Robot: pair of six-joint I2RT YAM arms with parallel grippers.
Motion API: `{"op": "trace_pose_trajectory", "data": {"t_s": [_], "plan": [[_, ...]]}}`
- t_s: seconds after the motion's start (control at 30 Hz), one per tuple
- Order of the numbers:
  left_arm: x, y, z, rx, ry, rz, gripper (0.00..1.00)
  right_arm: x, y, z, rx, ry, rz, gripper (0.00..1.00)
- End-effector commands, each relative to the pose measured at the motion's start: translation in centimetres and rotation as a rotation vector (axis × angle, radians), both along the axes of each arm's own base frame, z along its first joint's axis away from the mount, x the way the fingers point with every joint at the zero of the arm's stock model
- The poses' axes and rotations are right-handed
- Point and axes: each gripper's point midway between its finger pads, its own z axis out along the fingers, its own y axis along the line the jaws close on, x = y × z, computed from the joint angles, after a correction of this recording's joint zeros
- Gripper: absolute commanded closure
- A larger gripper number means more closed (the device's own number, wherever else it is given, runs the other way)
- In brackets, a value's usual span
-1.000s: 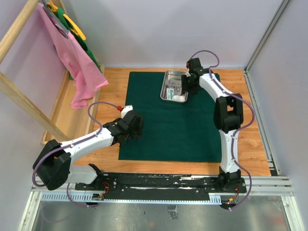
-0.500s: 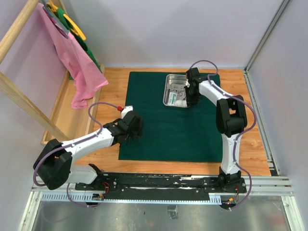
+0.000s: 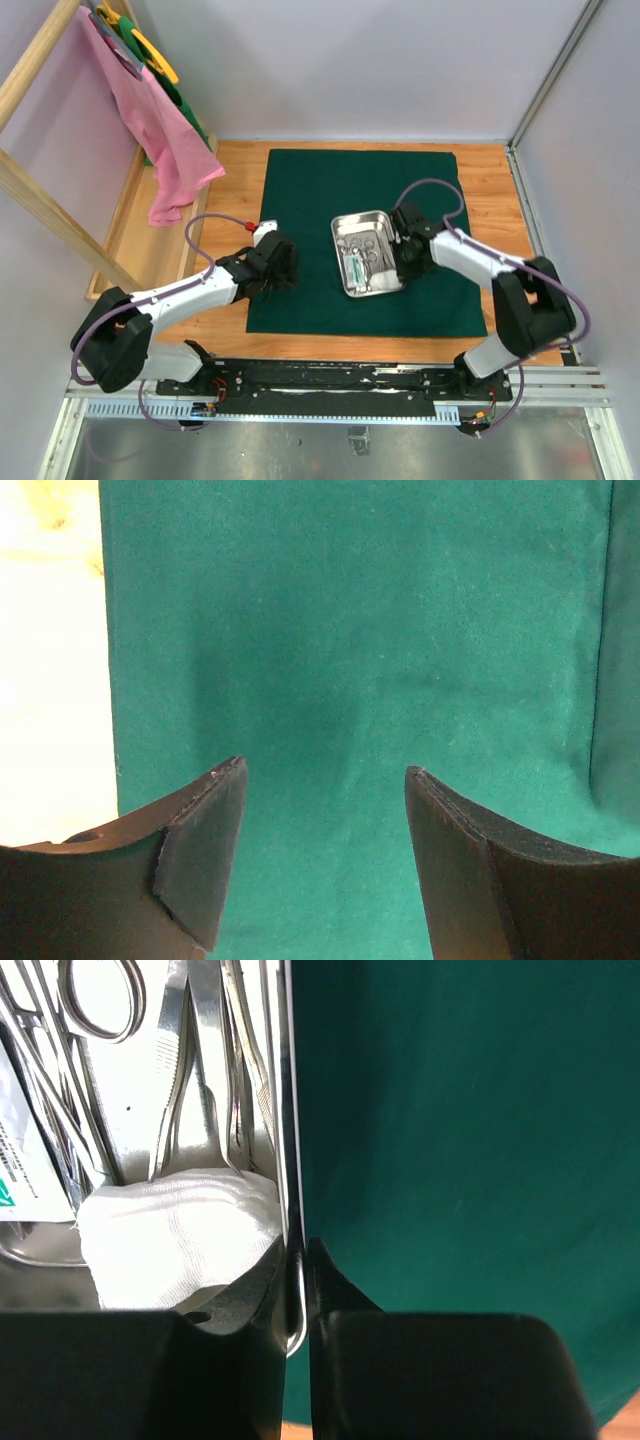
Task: Open and lay out the surgical kit
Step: Move the container from the surgical kit.
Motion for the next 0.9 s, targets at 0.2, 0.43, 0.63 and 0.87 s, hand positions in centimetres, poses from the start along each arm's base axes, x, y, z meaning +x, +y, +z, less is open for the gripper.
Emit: {"op": "trace_pose_trajectory", "data": {"t_s": [0.2, 0.43, 0.63, 0.87], "plan": [[-0.8, -0.6, 0.5, -0.088, -0.014, -0.012, 0.32, -9.7, -0.5, -0.4, 0.1, -0.047, -0.242, 0.92], [-0.8, -0.9, 1.0, -0.107, -0.029, -0.026, 0.32, -10.8, 0.2, -1.7, 0.126, -0.048, -0.264, 0.85], [-0.7, -1.1, 1.0, -0.111, -0.032, -0.03, 0.32, -8.8, 1.4, -0.5, 0.106, -0.072, -0.192, 0.8], [-0.3, -1.2, 1.8, -0.11, -0.039, -0.027, 0.33, -8.8, 1.3, 4.3, 0.13, -0.175, -0.139, 0.61]]}}
